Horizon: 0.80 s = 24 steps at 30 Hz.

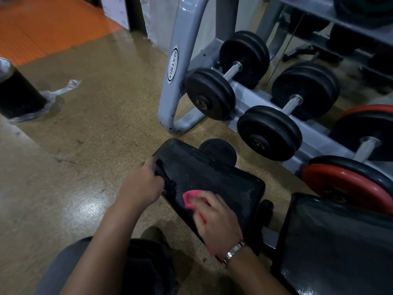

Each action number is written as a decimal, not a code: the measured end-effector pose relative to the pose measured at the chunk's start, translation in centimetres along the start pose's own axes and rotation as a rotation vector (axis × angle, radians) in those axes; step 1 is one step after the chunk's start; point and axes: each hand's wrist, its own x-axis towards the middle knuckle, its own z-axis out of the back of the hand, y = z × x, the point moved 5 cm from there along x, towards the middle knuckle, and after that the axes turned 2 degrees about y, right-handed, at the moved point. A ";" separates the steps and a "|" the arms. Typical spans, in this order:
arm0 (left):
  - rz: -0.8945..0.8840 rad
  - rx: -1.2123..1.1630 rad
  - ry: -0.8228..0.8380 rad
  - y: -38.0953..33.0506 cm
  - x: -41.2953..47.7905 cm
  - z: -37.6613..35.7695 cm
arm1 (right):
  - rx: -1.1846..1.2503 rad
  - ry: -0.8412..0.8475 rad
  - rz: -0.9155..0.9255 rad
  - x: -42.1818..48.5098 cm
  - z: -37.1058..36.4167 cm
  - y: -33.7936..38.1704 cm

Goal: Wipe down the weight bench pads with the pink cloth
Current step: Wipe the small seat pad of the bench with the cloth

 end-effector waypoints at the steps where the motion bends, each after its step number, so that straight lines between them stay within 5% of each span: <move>1: -0.003 0.006 0.001 -0.1 0.0 0.1 | -0.014 0.031 0.037 0.1 0.4 -0.4; 7: -0.007 0.032 0.022 -0.4 -0.3 0.0 | 0.002 -0.082 -0.317 3.4 1.9 -4.6; 12: 0.012 0.048 0.040 -0.7 -0.3 0.0 | 0.019 0.055 -0.094 2.6 1.7 -3.1; 18: 0.014 0.036 0.059 -0.8 -0.4 0.0 | -0.039 -0.005 -0.341 6.4 2.5 -6.3; 24: 0.018 0.041 0.066 -0.9 -0.4 0.0 | 0.016 0.037 -0.174 6.0 2.6 -5.6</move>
